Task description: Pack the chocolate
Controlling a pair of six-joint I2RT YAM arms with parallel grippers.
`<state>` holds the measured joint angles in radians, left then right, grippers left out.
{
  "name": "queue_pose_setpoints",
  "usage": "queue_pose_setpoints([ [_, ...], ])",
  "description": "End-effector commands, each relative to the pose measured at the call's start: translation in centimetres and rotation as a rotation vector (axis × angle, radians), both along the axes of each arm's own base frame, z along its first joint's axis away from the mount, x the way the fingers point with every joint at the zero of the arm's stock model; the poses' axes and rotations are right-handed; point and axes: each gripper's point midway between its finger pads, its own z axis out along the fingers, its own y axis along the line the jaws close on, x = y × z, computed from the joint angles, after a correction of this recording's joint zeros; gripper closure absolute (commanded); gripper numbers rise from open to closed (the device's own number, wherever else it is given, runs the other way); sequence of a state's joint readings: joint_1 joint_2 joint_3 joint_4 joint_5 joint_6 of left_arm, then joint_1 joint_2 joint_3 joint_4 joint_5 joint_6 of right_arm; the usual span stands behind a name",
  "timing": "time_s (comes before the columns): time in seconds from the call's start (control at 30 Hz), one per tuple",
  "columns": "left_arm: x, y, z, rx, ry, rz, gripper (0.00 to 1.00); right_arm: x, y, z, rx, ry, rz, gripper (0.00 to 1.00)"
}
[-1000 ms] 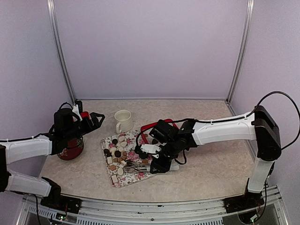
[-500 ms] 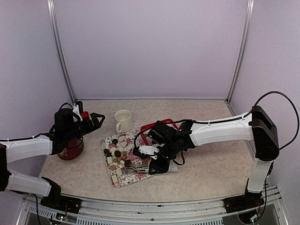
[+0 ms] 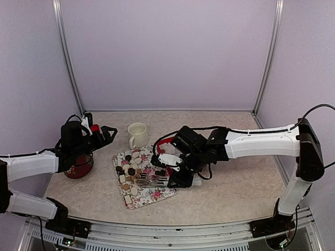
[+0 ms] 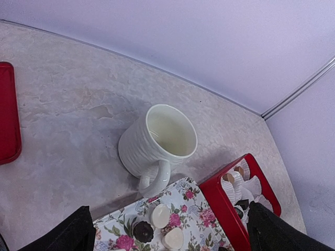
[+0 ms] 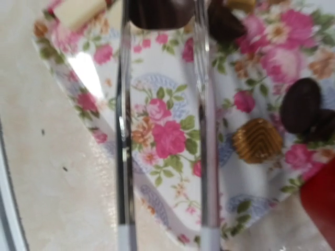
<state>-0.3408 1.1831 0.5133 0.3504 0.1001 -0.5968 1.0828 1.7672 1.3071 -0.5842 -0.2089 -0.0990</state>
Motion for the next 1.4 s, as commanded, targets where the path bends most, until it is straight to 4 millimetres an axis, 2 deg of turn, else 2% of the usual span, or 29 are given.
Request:
queue_pose_setpoints([
  [0.0,0.3,0.0,0.6,0.0,-0.019,-0.002,0.01,1.2,-1.4,2.8,0.058,-0.022,-0.074,0.71],
  [0.2,0.3,-0.1,0.7,-0.004,-0.022,-0.005,0.01,5.3,-5.6,6.8,0.155,-0.049,-0.235,0.71],
  [0.3,0.3,-0.2,0.6,-0.007,-0.019,-0.008,0.01,7.3,-8.4,7.8,0.165,-0.062,-0.321,0.71],
  [0.53,0.3,-0.1,0.5,-0.008,-0.018,-0.005,0.01,10.6,-14.8,7.0,0.061,-0.075,-0.516,0.71],
  [0.67,0.4,-0.1,0.5,-0.007,-0.018,-0.006,0.01,11.4,-17.2,6.5,0.016,-0.078,-0.59,0.71],
  [0.83,0.4,-0.2,0.4,-0.009,-0.018,-0.008,0.01,11.8,-18.7,5.2,-0.049,-0.084,-0.634,0.71],
  [1.37,0.4,-0.1,0.4,-0.005,-0.018,-0.002,0.01,12.9,-19.1,3.5,-0.106,-0.097,-0.648,0.7],
])
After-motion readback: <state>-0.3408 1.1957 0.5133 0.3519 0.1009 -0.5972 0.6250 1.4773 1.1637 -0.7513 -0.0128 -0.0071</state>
